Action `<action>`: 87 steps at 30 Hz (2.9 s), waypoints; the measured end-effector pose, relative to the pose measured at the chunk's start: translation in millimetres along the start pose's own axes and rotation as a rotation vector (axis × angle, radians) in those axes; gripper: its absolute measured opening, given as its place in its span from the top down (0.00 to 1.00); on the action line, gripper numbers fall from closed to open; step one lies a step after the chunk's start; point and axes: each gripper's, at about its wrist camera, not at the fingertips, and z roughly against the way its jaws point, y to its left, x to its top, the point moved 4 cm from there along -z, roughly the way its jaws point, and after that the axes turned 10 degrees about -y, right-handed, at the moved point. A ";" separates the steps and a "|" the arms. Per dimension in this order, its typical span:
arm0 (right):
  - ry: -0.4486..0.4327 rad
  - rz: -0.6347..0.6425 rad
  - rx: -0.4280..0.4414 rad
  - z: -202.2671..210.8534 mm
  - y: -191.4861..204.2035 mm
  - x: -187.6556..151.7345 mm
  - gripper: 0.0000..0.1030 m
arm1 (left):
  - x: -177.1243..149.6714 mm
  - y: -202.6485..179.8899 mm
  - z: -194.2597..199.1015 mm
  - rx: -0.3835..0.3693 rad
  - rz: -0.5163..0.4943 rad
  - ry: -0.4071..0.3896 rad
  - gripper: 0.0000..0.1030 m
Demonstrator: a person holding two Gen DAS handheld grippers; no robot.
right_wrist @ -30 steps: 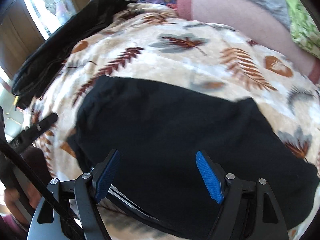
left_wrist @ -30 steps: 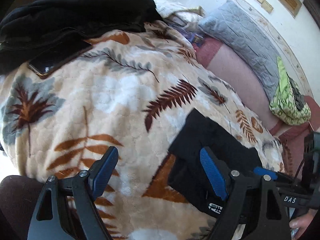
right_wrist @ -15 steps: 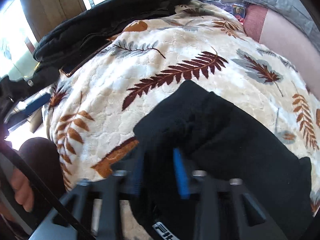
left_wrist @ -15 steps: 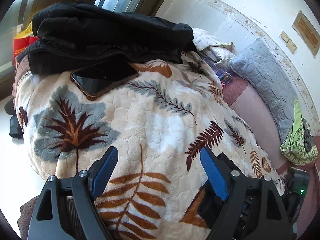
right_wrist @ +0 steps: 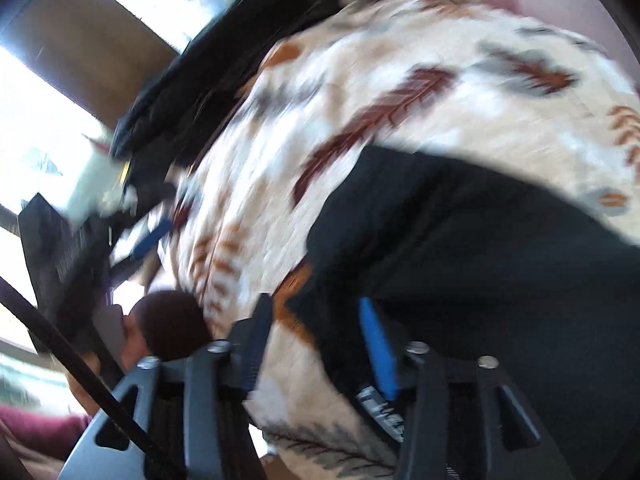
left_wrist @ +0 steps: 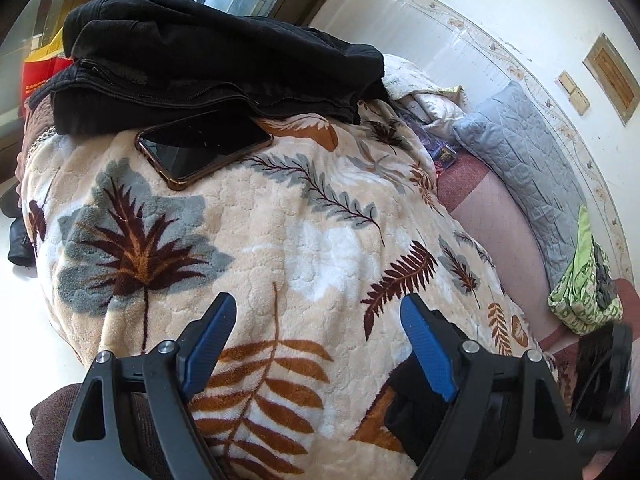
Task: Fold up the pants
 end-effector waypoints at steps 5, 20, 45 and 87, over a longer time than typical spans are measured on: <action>0.008 -0.041 -0.113 3.7 -17.4 39.6 0.21 | -20.3 -16.1 -7.4 -0.060 -0.021 0.086 0.19; -0.381 -0.370 -0.371 181.3 -131.9 -80.6 0.21 | -73.5 -129.7 -9.6 -0.311 -0.374 0.272 0.19; -0.742 -0.769 -0.616 293.7 -304.7 -221.8 0.19 | -402.6 -530.8 -57.9 -0.729 -1.074 0.861 0.19; -0.549 -0.269 -0.339 183.5 -166.2 -118.6 0.81 | -216.6 -349.4 -71.9 -0.682 -0.609 0.736 0.93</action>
